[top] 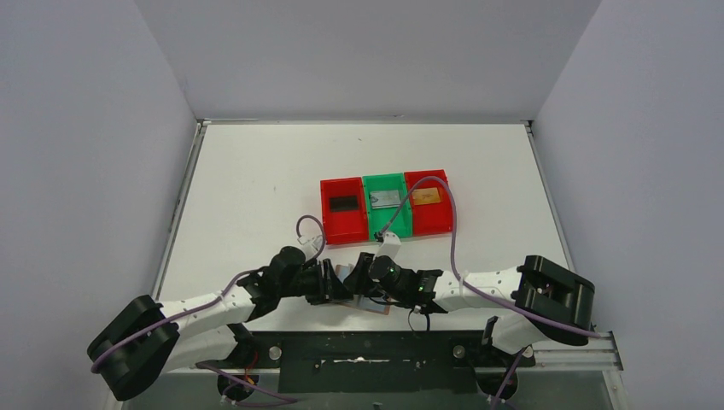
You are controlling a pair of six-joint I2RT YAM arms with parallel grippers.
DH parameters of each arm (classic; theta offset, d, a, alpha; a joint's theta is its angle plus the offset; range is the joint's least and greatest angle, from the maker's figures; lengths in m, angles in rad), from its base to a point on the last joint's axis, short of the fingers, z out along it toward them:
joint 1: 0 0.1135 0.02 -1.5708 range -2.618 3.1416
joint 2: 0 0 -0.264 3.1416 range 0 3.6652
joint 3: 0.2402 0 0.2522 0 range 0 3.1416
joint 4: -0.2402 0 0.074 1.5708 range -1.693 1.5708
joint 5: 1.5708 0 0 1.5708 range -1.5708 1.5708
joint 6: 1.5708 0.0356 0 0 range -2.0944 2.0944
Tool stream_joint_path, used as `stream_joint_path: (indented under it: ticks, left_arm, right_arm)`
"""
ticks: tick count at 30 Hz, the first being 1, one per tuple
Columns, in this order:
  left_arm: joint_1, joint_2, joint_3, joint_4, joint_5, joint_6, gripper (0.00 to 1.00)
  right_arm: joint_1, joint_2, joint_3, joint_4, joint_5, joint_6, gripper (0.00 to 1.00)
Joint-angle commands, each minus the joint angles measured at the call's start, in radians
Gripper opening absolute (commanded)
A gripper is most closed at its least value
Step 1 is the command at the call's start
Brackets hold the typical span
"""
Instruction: Take the credit cards out of the card holder
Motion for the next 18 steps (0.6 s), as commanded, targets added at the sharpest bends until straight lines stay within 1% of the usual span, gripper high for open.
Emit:
stream_joint_path:
  ticks: [1,8,10,11,12,13,18]
  left_arm:
    - [-0.017,0.012,0.03,0.09,-0.057,0.027,0.33]
    - [-0.038,0.007,0.041,0.086,-0.146,0.051,0.12]
    - [-0.042,0.008,0.049,0.082,-0.157,0.061,0.04]
    - [-0.046,0.006,0.051,0.08,-0.162,0.064,0.01]
    - [-0.05,0.003,0.051,0.075,-0.172,0.065,0.0]
    - [-0.053,-0.003,0.051,0.061,-0.183,0.064,0.0]
    - [-0.065,-0.055,0.06,-0.031,-0.264,0.056,0.0]
  right_arm:
    - [-0.007,-0.027,0.001,0.067,0.016,0.009,0.37]
    - [-0.008,-0.028,0.005,0.066,0.014,0.007,0.39]
    - [-0.009,-0.033,0.01,0.06,0.014,0.006,0.41]
    - [-0.009,-0.037,0.013,0.053,0.014,0.0,0.48]
    - [-0.011,-0.044,0.021,0.038,0.015,-0.004,0.54]
    - [-0.012,-0.053,0.031,0.016,0.022,-0.01,0.57]
    - [-0.022,-0.118,0.091,-0.176,0.109,-0.019,0.66]
